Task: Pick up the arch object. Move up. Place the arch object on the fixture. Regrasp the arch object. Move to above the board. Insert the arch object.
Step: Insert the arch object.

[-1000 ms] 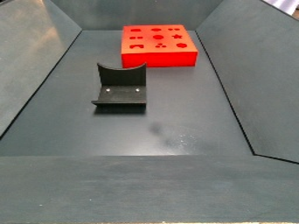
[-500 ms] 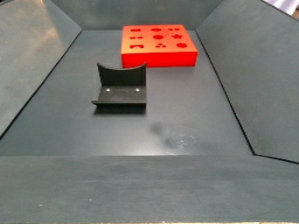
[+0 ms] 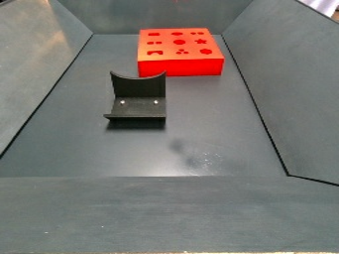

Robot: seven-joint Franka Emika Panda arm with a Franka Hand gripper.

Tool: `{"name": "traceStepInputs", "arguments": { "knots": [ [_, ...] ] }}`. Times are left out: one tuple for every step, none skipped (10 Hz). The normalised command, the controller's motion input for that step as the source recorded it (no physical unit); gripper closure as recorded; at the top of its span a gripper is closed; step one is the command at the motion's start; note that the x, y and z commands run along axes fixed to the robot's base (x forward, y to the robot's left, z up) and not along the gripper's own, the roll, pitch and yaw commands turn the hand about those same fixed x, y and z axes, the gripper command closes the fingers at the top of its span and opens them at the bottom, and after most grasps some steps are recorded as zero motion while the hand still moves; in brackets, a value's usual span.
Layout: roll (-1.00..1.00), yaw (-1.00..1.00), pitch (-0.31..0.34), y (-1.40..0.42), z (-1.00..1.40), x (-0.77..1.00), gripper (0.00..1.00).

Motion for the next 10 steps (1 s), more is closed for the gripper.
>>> {"name": "traceStepInputs", "arguments": {
  "knots": [
    [0.0, 0.11, -0.006, 0.46, -0.68, 0.58, 1.0],
    [0.0, 0.14, -0.026, 0.46, -0.65, 0.65, 1.0],
    [0.0, 0.13, -0.027, 0.41, -0.56, 0.76, 1.0],
    [0.0, 0.09, -0.054, 0.3, -0.54, 0.78, 1.0],
    [0.0, 0.03, -0.21, 0.2, -0.6, 0.58, 1.0],
    [0.0, 0.0, -0.274, 0.11, -0.55, 0.43, 1.0],
    [0.03, 0.0, -0.29, 0.02, -0.53, 0.29, 1.0],
    [0.05, 0.0, -0.269, 0.0, -0.51, 0.12, 1.0],
    [0.09, 0.05, -0.159, 0.03, -0.39, 0.01, 1.0],
    [0.14, 0.14, -0.09, 0.03, -0.28, 0.0, 1.0]
  ]
}}
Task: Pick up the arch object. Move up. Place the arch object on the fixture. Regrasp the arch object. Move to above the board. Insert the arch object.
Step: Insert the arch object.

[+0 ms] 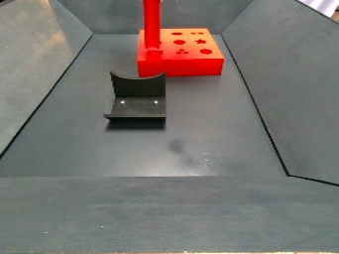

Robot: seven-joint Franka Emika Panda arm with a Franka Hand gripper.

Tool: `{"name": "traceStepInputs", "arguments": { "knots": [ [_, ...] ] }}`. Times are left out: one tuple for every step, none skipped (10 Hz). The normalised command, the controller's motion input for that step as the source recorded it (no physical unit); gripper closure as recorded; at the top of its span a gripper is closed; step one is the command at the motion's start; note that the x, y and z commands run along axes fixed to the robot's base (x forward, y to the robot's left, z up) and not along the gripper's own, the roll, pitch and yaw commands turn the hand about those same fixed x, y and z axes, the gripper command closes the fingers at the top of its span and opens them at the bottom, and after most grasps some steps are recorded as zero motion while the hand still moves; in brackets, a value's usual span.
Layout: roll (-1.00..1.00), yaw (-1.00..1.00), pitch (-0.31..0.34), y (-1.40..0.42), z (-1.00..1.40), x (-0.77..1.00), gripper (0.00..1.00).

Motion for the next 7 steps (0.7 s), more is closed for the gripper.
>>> {"name": "traceStepInputs", "arguments": {
  "knots": [
    [0.11, 0.09, -0.051, 0.0, -0.19, -0.06, 1.0],
    [0.06, 0.11, -0.069, 0.01, -0.21, -0.01, 1.0],
    [0.0, 0.13, -0.123, 0.01, -0.29, 0.0, 1.0],
    [0.0, 0.12, -0.11, 0.0, -0.3, 0.0, 1.0],
    [0.0, 0.1, -0.063, 0.02, -0.33, 0.0, 1.0],
    [0.0, 0.11, -0.034, 0.06, -0.31, 0.0, 1.0],
    [0.0, 0.12, -0.02, 0.06, -0.32, 0.0, 1.0]
  ]
}}
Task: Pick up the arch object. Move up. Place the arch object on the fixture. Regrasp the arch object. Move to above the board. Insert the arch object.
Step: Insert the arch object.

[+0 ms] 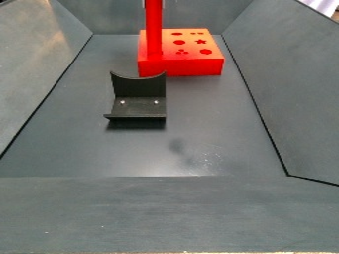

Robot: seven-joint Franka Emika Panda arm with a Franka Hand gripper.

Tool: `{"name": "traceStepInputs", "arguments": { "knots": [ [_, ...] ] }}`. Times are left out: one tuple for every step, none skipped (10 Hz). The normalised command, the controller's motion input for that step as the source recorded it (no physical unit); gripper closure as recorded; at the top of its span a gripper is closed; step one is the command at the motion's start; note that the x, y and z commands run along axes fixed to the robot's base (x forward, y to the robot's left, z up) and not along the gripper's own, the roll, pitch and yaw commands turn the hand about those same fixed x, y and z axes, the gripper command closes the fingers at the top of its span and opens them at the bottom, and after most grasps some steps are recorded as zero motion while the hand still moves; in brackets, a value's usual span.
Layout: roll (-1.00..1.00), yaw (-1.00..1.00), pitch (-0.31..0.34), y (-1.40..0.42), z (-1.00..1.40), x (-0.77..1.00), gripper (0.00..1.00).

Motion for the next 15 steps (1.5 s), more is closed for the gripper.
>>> {"name": "traceStepInputs", "arguments": {
  "knots": [
    [0.0, 0.08, 0.0, 0.08, -0.33, 0.02, 1.0],
    [-0.01, 0.05, -0.01, 0.11, -0.35, 0.0, 1.0],
    [0.0, 0.08, -0.023, 0.08, -0.32, -0.05, 1.0],
    [0.0, 0.06, -0.001, 0.06, -0.28, -0.07, 1.0],
    [-0.01, 0.02, -0.027, 0.05, -0.25, -0.13, 1.0],
    [-0.01, 0.03, -0.046, 0.03, -0.25, -0.15, 1.0],
    [-0.01, 0.03, -0.037, 0.01, -0.22, -0.13, 1.0],
    [-0.01, 0.01, -0.02, 0.0, -0.18, -0.13, 1.0],
    [0.0, 0.0, -0.003, 0.0, -0.08, -0.18, 1.0],
    [-0.01, 0.0, 0.0, 0.0, -0.13, -0.11, 1.0],
    [-0.03, 0.0, -0.034, 0.01, -0.28, -0.02, 1.0],
    [-0.04, 0.0, -0.043, 0.03, -0.37, 0.0, 1.0],
    [-0.02, 0.0, -0.041, 0.0, -0.39, 0.01, 1.0],
    [-0.02, 0.0, -0.047, 0.0, -0.39, 0.02, 1.0],
    [-0.01, 0.0, -0.081, 0.0, -0.42, 0.01, 1.0]
  ]
}}
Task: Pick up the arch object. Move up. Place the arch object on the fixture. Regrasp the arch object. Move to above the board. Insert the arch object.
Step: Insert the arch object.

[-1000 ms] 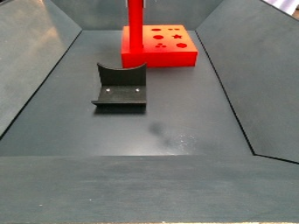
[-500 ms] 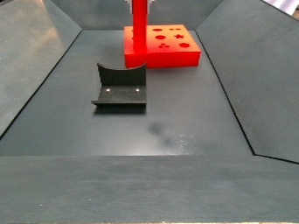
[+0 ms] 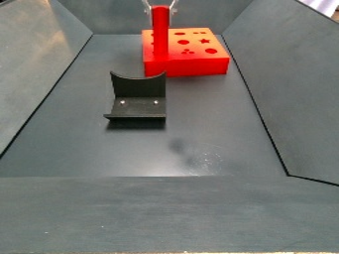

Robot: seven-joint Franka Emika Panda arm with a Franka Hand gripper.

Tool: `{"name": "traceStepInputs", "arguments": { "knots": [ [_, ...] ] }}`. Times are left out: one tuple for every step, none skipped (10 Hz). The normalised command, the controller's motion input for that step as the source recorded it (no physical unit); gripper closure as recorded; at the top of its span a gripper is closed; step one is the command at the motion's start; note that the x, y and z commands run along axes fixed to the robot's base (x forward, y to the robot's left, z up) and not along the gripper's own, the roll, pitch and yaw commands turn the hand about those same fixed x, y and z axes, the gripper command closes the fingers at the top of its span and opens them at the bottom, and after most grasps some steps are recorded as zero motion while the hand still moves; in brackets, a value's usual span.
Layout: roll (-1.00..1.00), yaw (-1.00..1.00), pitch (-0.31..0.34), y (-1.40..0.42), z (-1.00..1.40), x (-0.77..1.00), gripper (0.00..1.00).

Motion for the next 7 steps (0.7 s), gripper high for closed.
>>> {"name": "traceStepInputs", "arguments": {
  "knots": [
    [0.0, 0.0, -0.129, 0.0, -0.45, 0.0, 1.0],
    [0.0, 0.0, -0.193, 0.0, -0.57, 0.0, 1.0],
    [0.08, 0.0, -0.224, -0.03, -0.65, 0.0, 1.0],
    [0.1, 0.0, -0.173, -0.01, -0.54, 0.0, 1.0],
    [0.0, 0.0, -0.08, 0.0, -0.19, 0.0, 1.0],
    [0.01, 0.0, 0.0, 0.0, 0.0, 0.0, 1.0],
    [0.0, 0.0, 0.0, 0.0, 0.0, 0.0, 1.0]
  ]
}}
